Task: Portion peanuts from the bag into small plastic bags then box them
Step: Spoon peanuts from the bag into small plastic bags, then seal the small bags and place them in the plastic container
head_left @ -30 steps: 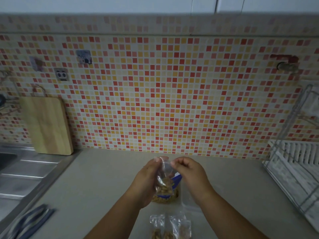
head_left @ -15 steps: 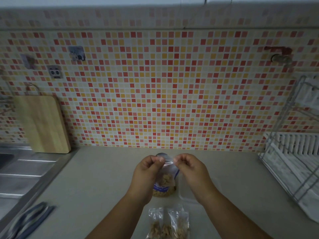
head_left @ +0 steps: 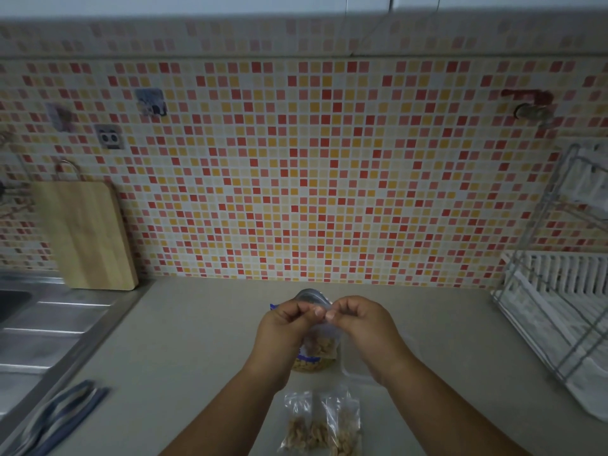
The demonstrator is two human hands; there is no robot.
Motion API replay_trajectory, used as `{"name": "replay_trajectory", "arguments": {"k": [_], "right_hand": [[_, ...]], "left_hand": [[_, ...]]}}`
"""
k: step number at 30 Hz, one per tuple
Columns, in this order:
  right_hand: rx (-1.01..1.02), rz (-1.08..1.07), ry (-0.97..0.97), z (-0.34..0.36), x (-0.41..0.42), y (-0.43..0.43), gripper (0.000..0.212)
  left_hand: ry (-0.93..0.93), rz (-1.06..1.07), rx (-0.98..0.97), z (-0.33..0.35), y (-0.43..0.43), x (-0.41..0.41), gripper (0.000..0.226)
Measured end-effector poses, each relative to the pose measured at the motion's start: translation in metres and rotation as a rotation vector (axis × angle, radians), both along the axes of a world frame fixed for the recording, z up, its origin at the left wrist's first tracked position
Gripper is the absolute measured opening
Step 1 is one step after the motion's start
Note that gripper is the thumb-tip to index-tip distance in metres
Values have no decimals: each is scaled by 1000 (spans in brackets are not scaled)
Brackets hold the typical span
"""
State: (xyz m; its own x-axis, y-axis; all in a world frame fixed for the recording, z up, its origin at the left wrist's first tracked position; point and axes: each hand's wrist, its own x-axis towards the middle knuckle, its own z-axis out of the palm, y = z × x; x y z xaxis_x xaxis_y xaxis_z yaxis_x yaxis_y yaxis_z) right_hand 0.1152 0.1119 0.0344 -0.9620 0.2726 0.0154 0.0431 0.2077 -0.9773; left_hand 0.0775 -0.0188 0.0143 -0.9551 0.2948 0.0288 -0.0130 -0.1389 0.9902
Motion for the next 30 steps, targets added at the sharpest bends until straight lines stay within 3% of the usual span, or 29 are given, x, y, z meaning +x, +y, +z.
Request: {"name": "replay_trajectory", "arguments": {"k": [10, 20, 26, 30], "right_hand": [[187, -37, 29, 3, 2, 6, 17], [123, -26, -67, -18, 3, 12, 14], [37, 102, -178, -34, 11, 24, 13], [376, 105, -401, -81, 14, 40, 11]], "left_hand": [[10, 156, 38, 1, -3, 5, 15], [-97, 129, 1, -11, -9, 13, 18], [-228, 71, -59, -35, -21, 13, 15], [-418, 118, -59, -78, -42, 10, 12]]}}
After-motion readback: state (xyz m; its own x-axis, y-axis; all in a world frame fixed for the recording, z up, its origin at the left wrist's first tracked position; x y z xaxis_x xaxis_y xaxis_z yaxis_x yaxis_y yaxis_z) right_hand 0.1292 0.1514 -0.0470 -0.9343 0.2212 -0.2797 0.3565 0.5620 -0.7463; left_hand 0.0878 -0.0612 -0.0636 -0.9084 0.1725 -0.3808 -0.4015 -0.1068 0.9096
